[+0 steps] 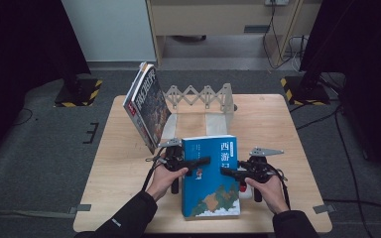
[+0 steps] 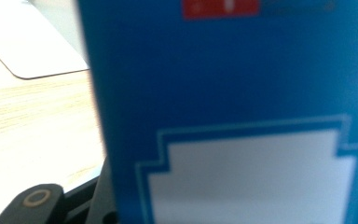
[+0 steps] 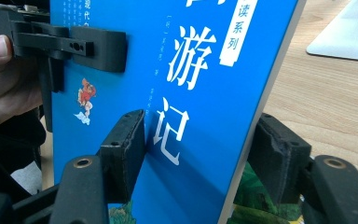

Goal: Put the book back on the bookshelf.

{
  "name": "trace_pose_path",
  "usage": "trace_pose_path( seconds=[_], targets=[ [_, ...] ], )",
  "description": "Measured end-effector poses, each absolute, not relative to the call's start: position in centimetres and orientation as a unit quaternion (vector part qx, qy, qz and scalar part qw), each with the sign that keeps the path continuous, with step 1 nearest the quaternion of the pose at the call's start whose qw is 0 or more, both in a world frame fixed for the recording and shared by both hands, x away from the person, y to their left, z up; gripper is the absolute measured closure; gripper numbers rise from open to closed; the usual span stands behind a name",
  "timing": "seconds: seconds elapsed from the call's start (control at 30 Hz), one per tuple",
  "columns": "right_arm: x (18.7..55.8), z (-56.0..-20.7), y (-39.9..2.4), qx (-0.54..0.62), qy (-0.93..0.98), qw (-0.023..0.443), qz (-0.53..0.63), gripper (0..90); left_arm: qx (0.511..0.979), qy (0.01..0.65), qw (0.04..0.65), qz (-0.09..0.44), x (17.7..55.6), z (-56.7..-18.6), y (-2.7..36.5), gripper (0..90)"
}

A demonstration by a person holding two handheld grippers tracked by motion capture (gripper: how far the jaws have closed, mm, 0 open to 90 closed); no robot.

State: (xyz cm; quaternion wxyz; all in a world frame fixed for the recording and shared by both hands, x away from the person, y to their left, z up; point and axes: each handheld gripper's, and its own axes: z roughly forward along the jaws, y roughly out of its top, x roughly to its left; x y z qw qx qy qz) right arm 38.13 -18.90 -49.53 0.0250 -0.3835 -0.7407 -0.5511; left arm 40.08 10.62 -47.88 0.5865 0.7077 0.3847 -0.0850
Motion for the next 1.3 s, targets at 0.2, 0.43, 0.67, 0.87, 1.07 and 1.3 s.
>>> trace_pose_path(
  seconds=[0.2, 0.43, 0.67, 0.87, 1.07, 1.3],
  targets=[
    [38.1, -49.5, -18.9, -0.38, -0.741, 0.027, -0.554, 37.3, 0.708, 0.397, 0.575, -0.106, 40.0, -46.9, 10.7, 60.0],
    [38.0, -49.2, -19.0, -0.376, -0.732, 0.033, -0.567, 33.9, 0.716, 0.383, 0.575, -0.098, 39.5, -45.2, 10.6, 60.0],
    [37.8, -48.8, -18.7, -0.366, -0.71, 0.043, -0.6, 31.3, 0.718, 0.37, 0.583, -0.091, 38.9, -42.8, 11.2, 59.5],
    [37.7, -48.1, -19.9, -0.381, -0.682, 0.021, -0.624, 29.0, 0.715, 0.369, 0.587, -0.083, 38.5, -41.0, 12.1, 59.6],
    [37.9, -48.1, -21.7, -0.412, -0.668, -0.019, -0.62, 27.5, 0.705, 0.367, 0.604, -0.063, 38.4, -39.3, 13.4, 59.5],
    [38.0, -48.6, -23.1, -0.443, -0.693, -0.077, -0.564, 27.4, 0.699, 0.377, 0.607, -0.006, 38.2, -37.2, 15.4, 59.5]
  ],
)
